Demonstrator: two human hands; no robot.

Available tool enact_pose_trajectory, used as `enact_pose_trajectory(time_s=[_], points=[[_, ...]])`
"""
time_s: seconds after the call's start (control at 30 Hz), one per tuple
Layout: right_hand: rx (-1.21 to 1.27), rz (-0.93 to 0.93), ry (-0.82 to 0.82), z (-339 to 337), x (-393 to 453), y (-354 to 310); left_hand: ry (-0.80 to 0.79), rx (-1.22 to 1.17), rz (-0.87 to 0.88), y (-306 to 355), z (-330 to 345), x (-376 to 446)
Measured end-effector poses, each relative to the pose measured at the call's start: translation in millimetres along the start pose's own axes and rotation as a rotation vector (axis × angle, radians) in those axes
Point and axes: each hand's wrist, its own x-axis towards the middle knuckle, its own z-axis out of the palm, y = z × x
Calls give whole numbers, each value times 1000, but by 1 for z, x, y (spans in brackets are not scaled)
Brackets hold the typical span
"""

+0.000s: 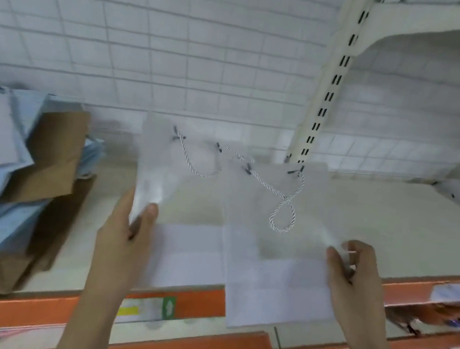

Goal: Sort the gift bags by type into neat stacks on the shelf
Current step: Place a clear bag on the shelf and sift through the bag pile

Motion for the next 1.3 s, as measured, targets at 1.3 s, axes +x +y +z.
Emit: enact_pose_trajectory(time_s=[1.3], points=[[8,-161,-9,-256,298,208,97,-79,-172,175,388,-69]])
